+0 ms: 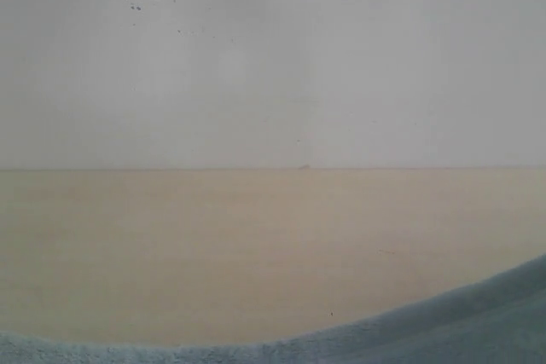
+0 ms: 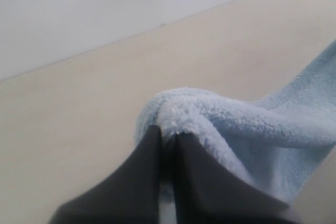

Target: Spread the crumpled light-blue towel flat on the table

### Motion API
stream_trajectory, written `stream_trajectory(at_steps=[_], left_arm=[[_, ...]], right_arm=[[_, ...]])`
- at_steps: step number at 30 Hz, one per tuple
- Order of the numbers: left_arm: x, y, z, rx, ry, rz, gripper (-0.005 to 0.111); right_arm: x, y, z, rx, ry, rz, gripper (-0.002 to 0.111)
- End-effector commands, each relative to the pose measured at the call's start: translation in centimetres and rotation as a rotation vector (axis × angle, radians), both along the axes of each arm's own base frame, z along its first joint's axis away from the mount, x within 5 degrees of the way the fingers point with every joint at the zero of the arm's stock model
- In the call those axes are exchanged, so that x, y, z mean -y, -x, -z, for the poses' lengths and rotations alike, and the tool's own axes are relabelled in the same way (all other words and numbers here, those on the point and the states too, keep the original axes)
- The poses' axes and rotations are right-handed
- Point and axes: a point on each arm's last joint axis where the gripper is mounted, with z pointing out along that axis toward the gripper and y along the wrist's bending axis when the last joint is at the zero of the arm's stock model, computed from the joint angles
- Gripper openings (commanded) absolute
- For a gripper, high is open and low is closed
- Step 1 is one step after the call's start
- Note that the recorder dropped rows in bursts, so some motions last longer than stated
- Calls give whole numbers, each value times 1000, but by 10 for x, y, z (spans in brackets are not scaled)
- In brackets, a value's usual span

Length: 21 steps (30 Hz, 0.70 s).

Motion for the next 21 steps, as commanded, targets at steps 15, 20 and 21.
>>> stream_trajectory(at_steps=[15, 20, 21], left_arm=[[1, -9, 13, -47, -18, -22, 4], [15, -42, 56, -259, -112, -33, 4], [18, -50, 66, -310, -138, -34, 4]], right_arm=[[10, 27, -36, 30, -30, -10, 0], [-1, -1, -2, -119, 45, -9, 0], [-4, -7, 5, -139, 58, -16, 0]])
